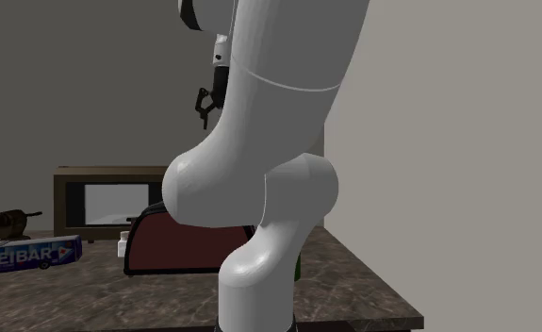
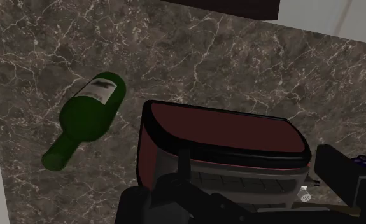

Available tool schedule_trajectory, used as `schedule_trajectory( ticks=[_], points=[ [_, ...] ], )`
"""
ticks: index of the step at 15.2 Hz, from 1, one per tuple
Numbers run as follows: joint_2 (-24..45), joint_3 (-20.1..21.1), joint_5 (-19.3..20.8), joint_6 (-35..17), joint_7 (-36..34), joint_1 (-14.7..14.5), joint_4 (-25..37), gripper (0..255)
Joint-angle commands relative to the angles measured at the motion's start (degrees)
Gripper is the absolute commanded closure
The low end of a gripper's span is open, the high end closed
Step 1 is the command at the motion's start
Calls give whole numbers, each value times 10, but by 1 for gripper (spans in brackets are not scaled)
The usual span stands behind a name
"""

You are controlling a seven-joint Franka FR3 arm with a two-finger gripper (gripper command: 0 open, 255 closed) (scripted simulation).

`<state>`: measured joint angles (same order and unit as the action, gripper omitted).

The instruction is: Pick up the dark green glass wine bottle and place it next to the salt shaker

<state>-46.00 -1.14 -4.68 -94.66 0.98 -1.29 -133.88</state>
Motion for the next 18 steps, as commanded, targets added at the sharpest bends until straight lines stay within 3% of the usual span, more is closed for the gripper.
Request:
schedule_trajectory(
  ticks=[1, 10, 18],
  points=[
    [0, 0, 0, 0, 0, 0, 0, 0],
    [71, -75, 63, -97, 74, 42, -34, 0],
    [172, -144, 101, -187, 137, 73, -24, 0]
  ],
)
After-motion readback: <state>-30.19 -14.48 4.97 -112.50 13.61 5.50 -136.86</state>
